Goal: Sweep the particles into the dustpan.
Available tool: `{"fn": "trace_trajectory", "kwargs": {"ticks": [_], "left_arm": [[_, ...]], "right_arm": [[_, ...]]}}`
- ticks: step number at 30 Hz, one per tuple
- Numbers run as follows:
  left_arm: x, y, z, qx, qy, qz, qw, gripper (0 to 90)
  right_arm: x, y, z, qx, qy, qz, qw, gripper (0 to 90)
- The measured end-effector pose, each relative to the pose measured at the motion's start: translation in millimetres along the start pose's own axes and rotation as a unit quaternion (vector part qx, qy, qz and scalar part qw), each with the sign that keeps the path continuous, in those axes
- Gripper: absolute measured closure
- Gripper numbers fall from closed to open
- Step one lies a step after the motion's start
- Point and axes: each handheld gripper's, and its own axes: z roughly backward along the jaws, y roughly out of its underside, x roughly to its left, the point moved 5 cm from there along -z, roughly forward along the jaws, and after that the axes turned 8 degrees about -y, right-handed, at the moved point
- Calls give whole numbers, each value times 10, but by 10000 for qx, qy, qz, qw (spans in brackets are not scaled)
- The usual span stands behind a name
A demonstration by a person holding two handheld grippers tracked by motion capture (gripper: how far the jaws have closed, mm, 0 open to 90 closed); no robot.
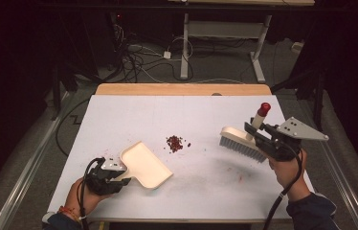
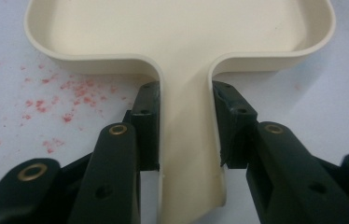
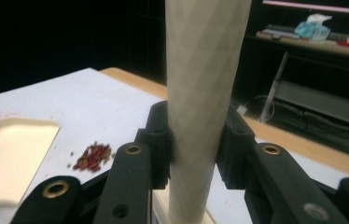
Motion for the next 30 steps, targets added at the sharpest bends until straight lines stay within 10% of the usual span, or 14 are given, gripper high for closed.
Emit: {"fn": "trace_trajectory", "kwargs": {"ticks": [15, 30], "left_arm": [[-11, 3, -37, -11, 35, 95, 9999, 636], [-15, -90, -154, 37, 38, 124, 9999, 636]], "right_arm": [[-123, -298, -830, 106, -47, 90, 9999, 702], [93, -33, -1661, 238, 6, -188, 9995, 702]]}}
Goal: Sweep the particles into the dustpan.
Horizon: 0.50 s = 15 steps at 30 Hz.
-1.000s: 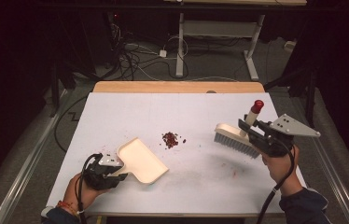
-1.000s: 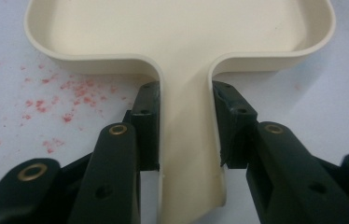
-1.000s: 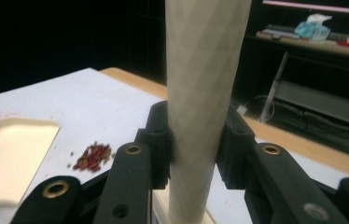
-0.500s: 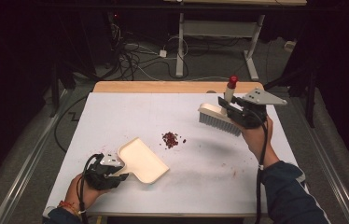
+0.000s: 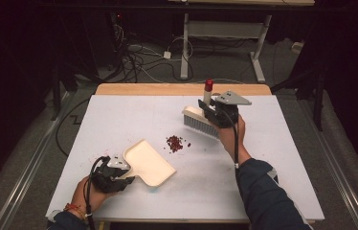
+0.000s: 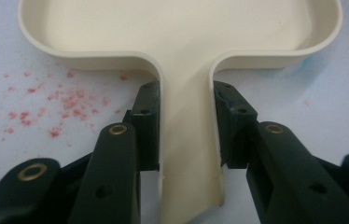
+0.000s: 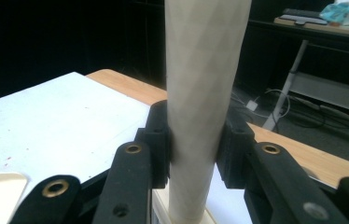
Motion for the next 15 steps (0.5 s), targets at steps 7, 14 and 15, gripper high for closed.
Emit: {"fn": "trace_trajectory", "kwargs": {"ticks": [7, 14, 15], "left_arm": [[8, -89, -35, 28, -12, -37, 10000, 636], [29, -119, -55, 62, 13, -11, 10000, 636], [32, -129, -58, 62, -13, -26, 10000, 636]], "right_arm": [[179, 83, -209, 67, -157, -100, 9998, 703], [514, 114, -241, 15, -400, -5, 9992, 698], [551, 123, -240, 6, -431, -27, 9991, 697]]}}
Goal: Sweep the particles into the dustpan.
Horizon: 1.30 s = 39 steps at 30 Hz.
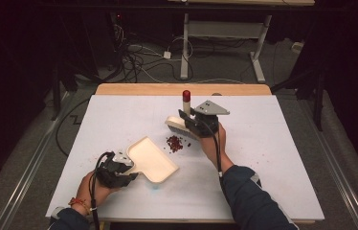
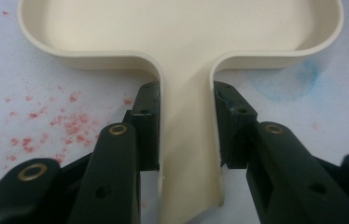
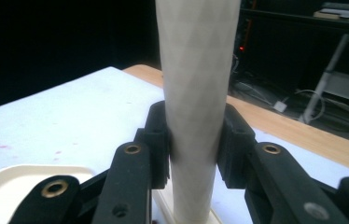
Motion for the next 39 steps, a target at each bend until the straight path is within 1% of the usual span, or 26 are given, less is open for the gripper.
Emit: {"fn": "trace_trajectory", "kwargs": {"ticks": [1, 3, 6, 7, 8, 10, 11, 15, 17, 20, 22, 23, 24, 27, 31, 32, 35, 38, 39], "left_arm": [[-1, -12, -3, 15, -57, -11, 10000, 636], [-11, -36, -8, 24, -124, -37, 9999, 636], [-15, -68, -30, 57, -122, -26, 9999, 636], [-18, -76, -38, 82, -140, -28, 9999, 636], [-21, -83, -46, 103, -149, -39, 9998, 635], [-26, -99, -61, 134, -157, -38, 9998, 636], [-31, -107, -68, 153, -165, -27, 9997, 636], [-40, -141, -90, 177, -165, -35, 9997, 635], [-47, -145, -99, 188, -161, -30, 9997, 635], [-53, -150, -113, 204, -152, -14, 9997, 635], [-58, -154, -115, 226, -160, -12, 9996, 635], [-60, -161, -118, 221, -154, 2, 9996, 635], [-60, -168, -125, 244, -150, -6, 9996, 635], [-78, -206, -141, 256, -158, -47, 9995, 635], [-112, -243, -185, 303, -173, -70, 9994, 635], [-118, -249, -196, 328, -191, -78, 9992, 635], [-125, -267, -205, 349, -175, -46, 9992, 635], [-126, -280, -214, 360, -190, -40, 9992, 634], [-126, -282, -219, 342, -187, -13, 9992, 634]], "right_arm": [[33, 10, 0, 12, -8, 31, 10000, 694], [122, 26, 12, -4, -84, 0, 10000, 689], [245, 53, 42, -5, -145, 88, 9999, 688], [273, 58, 50, -26, -183, 80, 9998, 688], [297, 62, 58, -46, -216, 21, 9998, 688], [320, 66, 74, -44, -226, 51, 9997, 687], [335, 68, 80, -73, -244, -5, 9997, 687], [381, 84, 97, -99, -290, -63, 9995, 685], [412, 92, 104, -71, -293, -15, 9995, 682], [476, 98, 111, -55, -294, -10, 9996, 680], [515, 99, 111, -51, -332, 39, 9994, 680], [538, 99, 112, -54, -337, 8, 9994, 680], [551, 99, 111, -48, -334, 53, 9994, 680], [596, 102, 109, -40, -360, 72, 9993, 678], [657, 109, 113, -37, -354, 25, 9994, 676], [671, 112, 115, -42, -332, 47, 9994, 674], [721, 119, 126, -47, -299, 36, 9995, 667], [790, 123, 159, -70, -367, -57, 9993, 666], [834, 118, 179, -97, -412, -79, 9991, 669]]}}
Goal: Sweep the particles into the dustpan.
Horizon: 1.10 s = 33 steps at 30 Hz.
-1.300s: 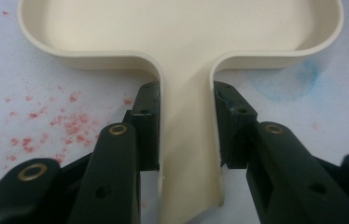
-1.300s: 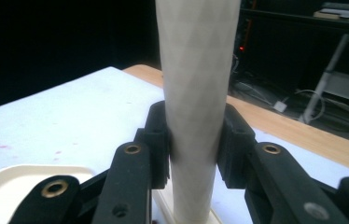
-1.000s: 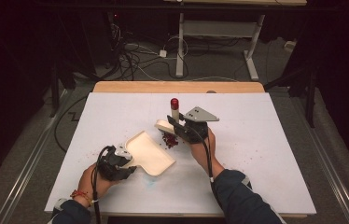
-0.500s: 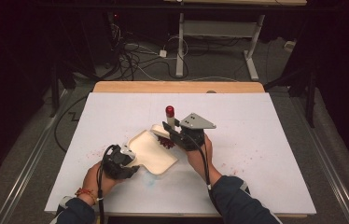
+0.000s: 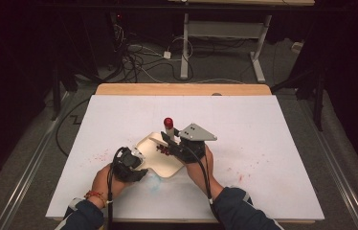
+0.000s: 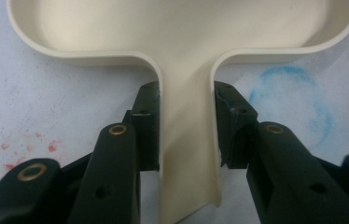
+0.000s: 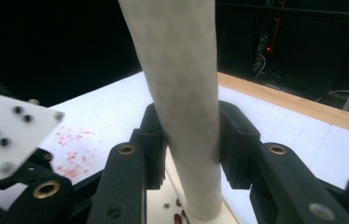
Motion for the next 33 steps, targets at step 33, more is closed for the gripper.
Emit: {"fn": "trace_trajectory", "kwargs": {"ticks": [33], "left_arm": [[28, 41, 6, -244, 75, -12, 9997, 635]], "right_arm": [[16, -217, 180, -203, -374, 76, 9991, 701]]}}
